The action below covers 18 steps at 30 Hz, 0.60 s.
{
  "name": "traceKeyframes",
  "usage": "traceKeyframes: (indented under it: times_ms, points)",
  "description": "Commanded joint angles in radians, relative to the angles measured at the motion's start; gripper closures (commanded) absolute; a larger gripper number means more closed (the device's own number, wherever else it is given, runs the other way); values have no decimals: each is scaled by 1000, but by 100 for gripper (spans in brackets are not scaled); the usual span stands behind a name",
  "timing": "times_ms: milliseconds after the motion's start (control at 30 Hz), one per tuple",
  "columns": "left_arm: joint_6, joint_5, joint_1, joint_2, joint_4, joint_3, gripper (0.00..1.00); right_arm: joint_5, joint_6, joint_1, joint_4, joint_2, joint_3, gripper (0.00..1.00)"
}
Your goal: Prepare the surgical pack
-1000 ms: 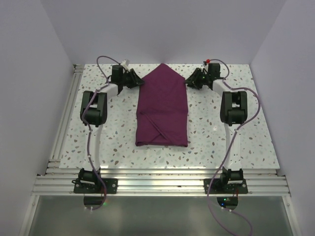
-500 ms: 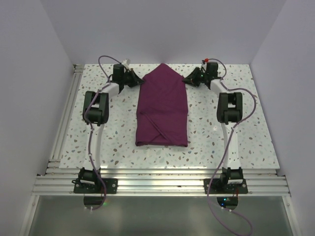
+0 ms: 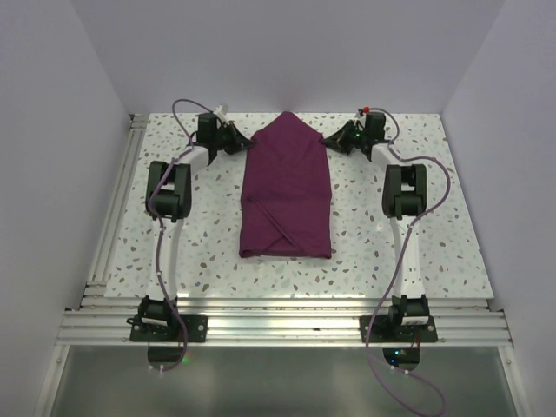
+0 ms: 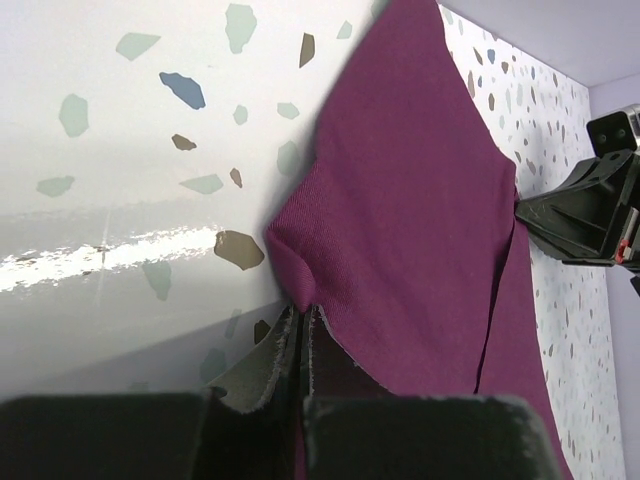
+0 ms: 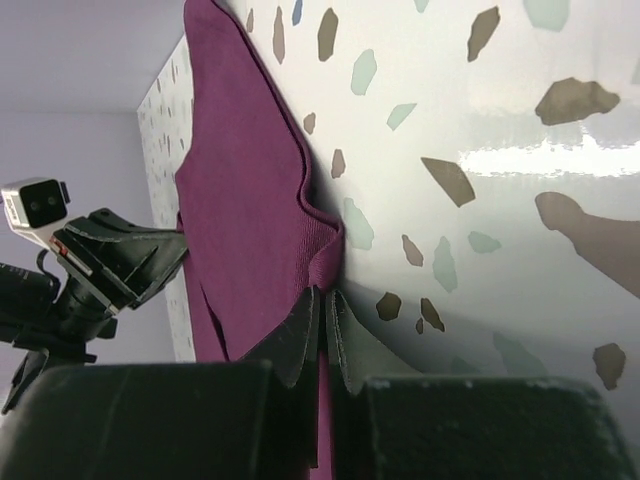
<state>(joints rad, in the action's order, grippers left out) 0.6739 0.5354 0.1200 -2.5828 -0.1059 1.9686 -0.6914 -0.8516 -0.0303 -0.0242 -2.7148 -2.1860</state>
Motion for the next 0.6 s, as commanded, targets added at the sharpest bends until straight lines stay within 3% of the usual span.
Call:
traceKeyframes:
  times_ms: [0, 567]
  points:
    - [-4, -15, -23, -7, 23, 23, 100, 27, -21, 27, 44, 29, 29, 100]
    - [-14, -28, -26, 179, -66, -119, 100, -28, -67, 27, 184, 191, 155, 100]
